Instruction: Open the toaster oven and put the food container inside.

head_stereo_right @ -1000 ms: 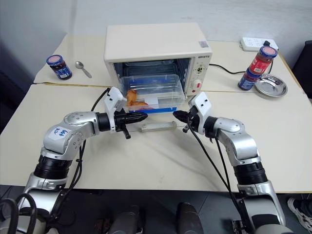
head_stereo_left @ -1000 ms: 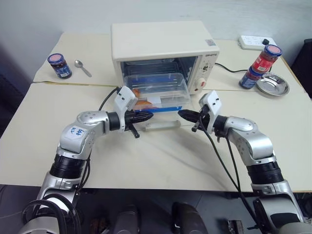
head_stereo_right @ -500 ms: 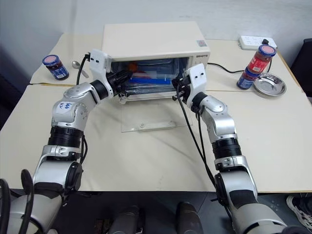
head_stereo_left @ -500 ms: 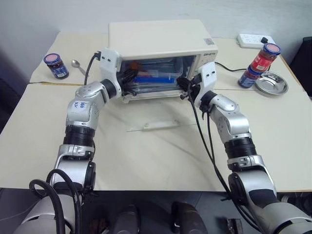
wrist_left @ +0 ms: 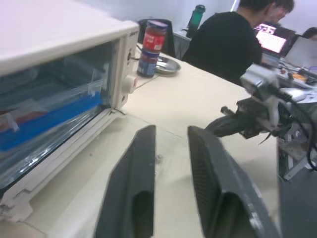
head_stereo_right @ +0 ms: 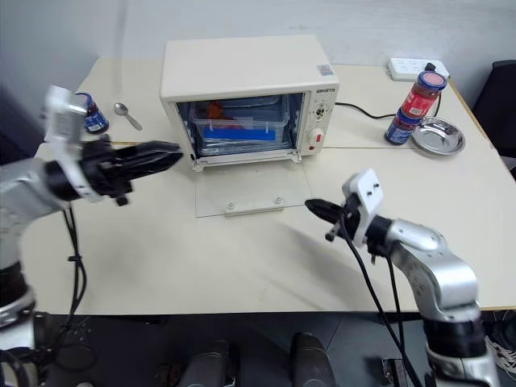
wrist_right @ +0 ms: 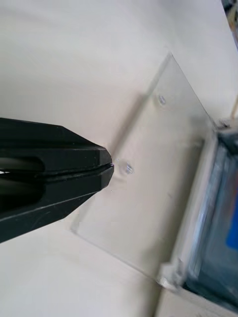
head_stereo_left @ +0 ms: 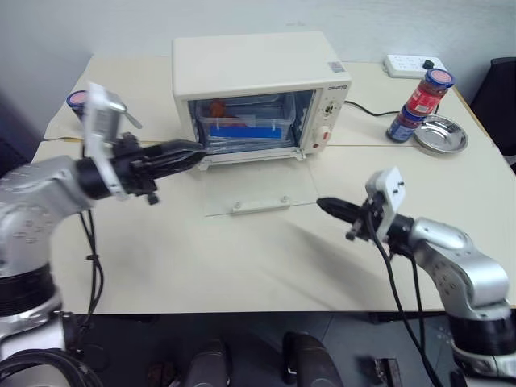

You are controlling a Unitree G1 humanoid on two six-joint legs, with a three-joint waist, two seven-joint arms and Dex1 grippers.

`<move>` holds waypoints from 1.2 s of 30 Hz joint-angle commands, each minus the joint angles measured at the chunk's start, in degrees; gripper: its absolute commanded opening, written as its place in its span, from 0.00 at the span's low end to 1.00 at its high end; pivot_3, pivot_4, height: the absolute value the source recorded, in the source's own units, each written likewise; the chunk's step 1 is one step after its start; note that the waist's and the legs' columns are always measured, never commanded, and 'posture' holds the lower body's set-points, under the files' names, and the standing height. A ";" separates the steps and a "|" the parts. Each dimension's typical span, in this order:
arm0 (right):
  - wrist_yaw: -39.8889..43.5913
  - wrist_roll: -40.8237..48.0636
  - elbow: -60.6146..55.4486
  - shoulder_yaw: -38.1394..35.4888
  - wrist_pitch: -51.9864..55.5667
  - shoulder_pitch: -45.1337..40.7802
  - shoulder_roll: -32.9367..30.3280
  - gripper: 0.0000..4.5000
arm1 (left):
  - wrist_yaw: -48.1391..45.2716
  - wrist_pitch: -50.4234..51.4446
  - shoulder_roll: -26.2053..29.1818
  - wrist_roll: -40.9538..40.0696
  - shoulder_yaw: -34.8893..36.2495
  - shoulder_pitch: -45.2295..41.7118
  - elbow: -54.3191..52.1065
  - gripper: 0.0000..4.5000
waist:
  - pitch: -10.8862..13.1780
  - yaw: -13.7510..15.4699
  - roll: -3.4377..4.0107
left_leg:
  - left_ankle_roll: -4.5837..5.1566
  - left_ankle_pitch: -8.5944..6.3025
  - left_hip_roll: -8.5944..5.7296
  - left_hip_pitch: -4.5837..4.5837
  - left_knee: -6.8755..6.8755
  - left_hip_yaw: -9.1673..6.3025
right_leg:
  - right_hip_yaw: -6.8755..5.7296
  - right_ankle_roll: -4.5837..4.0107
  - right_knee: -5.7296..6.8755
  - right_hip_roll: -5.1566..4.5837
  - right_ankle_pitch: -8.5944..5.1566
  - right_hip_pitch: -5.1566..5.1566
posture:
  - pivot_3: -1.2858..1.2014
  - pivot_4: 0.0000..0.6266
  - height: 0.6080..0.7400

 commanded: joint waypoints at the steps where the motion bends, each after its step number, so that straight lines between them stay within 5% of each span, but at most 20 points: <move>1: -3.51 -0.09 -2.64 -1.26 0.70 2.47 0.57 0.00 | -4.04 2.20 5.49 -5.33 4.09 1.74 -2.39 0.52 | 0.00 -0.03 0.00 | 0.01 -0.01 -0.01 0.01 -0.01 0.00 | 0.04 -0.01 0.00 -0.01 0.00 -0.01 | 0.52 0.24 1.00; 9: -13.90 -9.17 8.97 3.84 -5.88 0.65 10.61 0.00 | -8.22 -1.59 11.40 -4.36 3.85 6.57 -3.64 0.99 | -0.01 -0.10 0.00 | -0.01 -0.02 -0.04 -0.01 -0.05 0.14 | 0.14 -0.06 0.00 0.02 0.00 -0.14 | 0.52 0.24 1.00; 20: -14.72 -12.65 19.10 5.75 -11.77 -9.80 16.58 0.00 | -6.95 -7.28 11.65 -0.70 1.94 7.87 -3.83 0.99 | 0.01 -0.24 0.03 | -0.01 -0.02 -0.02 -0.04 -0.06 0.16 | 0.14 -0.08 0.02 0.04 0.01 -0.19 | 0.52 0.24 1.00; 32: -9.76 5.15 10.49 -8.19 4.36 -23.33 4.35 0.00 | -6.47 -11.16 11.45 2.86 2.78 9.83 -0.18 0.99 | 0.04 -0.12 0.09 | 0.00 -0.02 -0.01 -0.08 -0.06 0.17 | 0.08 -0.09 0.03 0.05 0.01 -0.21 | 0.52 0.24 1.00; 36: -1.93 7.87 11.72 -10.47 6.39 -22.99 -4.76 0.21 | -7.31 -12.31 11.97 4.11 2.85 10.14 1.91 1.00 | 0.05 0.10 0.10 | 0.04 -0.05 -0.07 -0.13 -0.08 0.34 | 0.07 -0.09 0.00 0.00 0.02 -0.21 | 0.52 0.24 1.00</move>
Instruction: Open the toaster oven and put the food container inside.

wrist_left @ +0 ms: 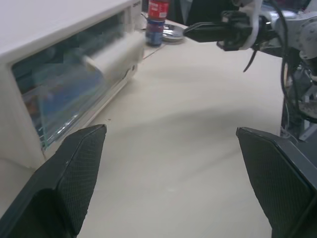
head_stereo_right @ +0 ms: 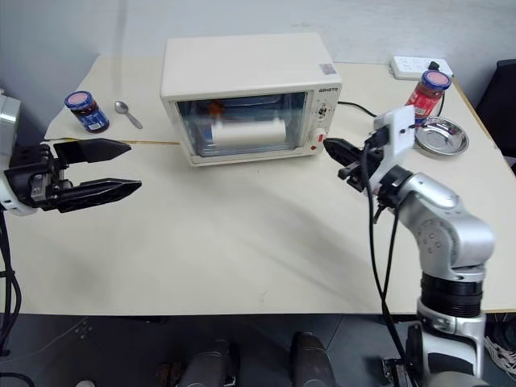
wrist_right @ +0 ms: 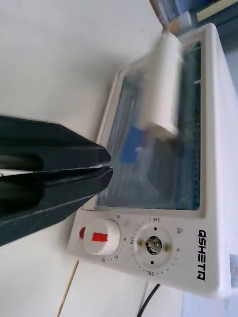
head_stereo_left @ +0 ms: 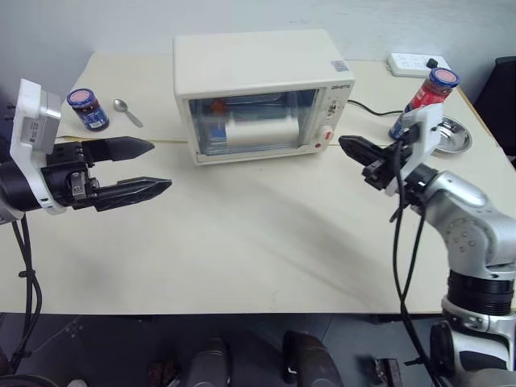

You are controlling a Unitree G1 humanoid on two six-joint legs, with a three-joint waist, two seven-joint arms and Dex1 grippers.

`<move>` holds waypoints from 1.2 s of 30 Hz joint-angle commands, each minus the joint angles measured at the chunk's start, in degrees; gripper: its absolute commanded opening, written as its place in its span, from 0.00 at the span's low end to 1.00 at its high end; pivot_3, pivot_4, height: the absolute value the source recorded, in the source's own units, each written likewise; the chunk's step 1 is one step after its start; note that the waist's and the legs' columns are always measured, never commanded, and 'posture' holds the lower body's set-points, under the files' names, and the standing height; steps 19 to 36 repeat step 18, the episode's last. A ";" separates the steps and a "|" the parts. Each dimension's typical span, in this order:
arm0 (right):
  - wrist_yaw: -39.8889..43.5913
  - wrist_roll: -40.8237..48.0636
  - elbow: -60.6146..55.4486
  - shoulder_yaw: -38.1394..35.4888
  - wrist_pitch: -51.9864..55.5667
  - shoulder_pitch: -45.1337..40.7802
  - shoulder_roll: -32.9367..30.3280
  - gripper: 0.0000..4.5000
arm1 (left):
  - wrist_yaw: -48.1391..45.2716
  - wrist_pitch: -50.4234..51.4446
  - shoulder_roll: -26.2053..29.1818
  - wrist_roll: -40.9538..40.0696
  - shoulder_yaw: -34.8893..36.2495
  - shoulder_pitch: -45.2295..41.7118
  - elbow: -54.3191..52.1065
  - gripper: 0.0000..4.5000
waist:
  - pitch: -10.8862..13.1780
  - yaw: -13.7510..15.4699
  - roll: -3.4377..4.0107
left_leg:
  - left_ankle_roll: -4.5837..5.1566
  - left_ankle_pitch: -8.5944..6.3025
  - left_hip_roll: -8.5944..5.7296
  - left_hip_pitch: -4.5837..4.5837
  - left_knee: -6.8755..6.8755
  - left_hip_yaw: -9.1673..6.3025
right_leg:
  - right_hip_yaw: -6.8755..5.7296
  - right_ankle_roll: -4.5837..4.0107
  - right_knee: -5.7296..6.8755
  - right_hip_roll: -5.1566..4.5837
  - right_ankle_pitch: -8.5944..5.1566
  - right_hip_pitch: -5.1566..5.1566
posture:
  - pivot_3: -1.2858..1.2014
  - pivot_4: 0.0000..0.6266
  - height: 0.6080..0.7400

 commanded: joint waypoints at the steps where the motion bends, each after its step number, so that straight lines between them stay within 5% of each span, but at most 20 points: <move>1: 8.53 3.31 -0.13 -4.12 1.19 0.91 -8.31 0.28 | -1.31 -2.11 1.73 1.50 1.68 0.22 1.59 1.00 | 0.00 0.11 0.00 | 0.02 -0.01 0.00 0.00 0.00 0.08 | 0.00 0.00 -0.01 0.00 0.00 0.01 | 0.52 0.24 1.00; 6: 23.65 5.88 4.67 -8.47 1.58 4.48 -23.07 0.65 | -5.01 -5.29 4.18 5.14 1.96 1.34 5.35 1.00 | 0.01 0.64 0.02 | 0.09 -0.06 0.00 0.00 0.00 0.19 | 0.01 0.00 -0.06 0.01 0.00 0.00 | 0.52 0.24 1.00; 11: 32.96 6.43 8.66 -11.29 0.50 7.38 -30.01 0.99 | -7.87 -7.41 6.17 7.07 2.57 1.80 7.90 1.00 | 0.01 0.52 0.02 | 0.09 -0.05 0.07 0.08 0.04 0.33 | 0.08 0.00 -0.04 0.03 0.00 0.01 | 0.52 0.24 1.00; 36: 32.51 2.58 11.12 -11.40 -4.86 7.77 -30.16 0.99 | -8.88 -7.82 6.40 7.54 3.15 2.44 8.20 1.00 | 0.01 0.66 0.02 | 0.09 -0.06 0.07 0.07 0.04 0.38 | 0.12 0.00 -0.03 0.02 0.00 -0.04 | 0.52 0.24 1.00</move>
